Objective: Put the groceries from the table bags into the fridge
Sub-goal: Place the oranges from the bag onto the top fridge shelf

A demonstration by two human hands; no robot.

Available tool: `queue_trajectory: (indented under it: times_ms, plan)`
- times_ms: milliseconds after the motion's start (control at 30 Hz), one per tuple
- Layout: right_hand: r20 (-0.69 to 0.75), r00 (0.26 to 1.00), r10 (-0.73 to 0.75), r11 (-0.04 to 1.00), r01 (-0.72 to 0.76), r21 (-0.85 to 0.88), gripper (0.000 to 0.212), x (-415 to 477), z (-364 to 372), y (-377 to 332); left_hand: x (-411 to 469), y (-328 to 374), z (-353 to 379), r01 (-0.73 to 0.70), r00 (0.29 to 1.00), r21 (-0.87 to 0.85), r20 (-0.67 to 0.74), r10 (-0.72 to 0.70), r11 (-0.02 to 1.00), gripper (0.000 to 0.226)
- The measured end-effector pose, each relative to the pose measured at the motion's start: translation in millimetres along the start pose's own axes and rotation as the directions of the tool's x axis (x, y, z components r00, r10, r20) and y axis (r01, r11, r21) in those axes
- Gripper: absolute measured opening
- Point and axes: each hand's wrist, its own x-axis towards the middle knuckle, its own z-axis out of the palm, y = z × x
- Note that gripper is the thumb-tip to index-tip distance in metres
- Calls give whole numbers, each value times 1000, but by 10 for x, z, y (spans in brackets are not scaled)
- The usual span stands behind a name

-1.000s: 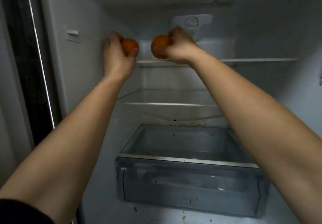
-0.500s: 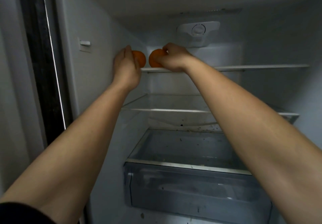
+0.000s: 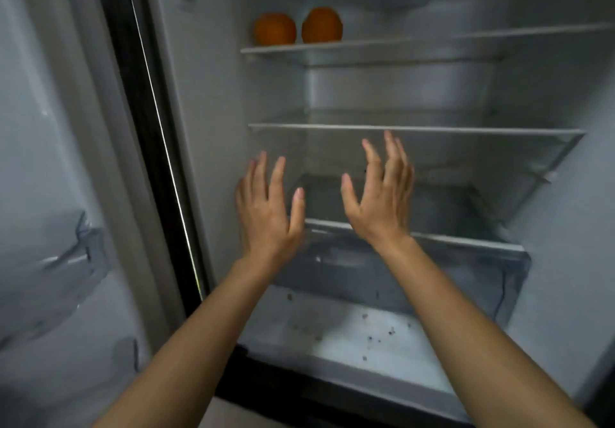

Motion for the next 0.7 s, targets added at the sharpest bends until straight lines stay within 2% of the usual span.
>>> queue_trajectory:
  times_ms: [133, 300, 533, 700]
  plan:
    - [209, 977, 40, 999, -43, 10, 64, -749, 22, -54, -855, -110, -151, 44, 978, 141, 197, -72, 989, 56]
    - [390, 917, 82, 997, -81, -18, 67, -1277, -161, -238, -1251, -133, -550, 74, 952, 261, 270, -147, 962, 57]
    - [430, 898, 90, 994, -110, 23, 72, -1480, -673, -765, -1554, 10, -1299, 64, 952, 217, 280, -125, 974, 57]
    - [388, 920, 49, 992, -91, 90, 71, -1607, -1227, -1595, -1846, -60, -2367, 7, 980, 207, 194, -48, 978, 55]
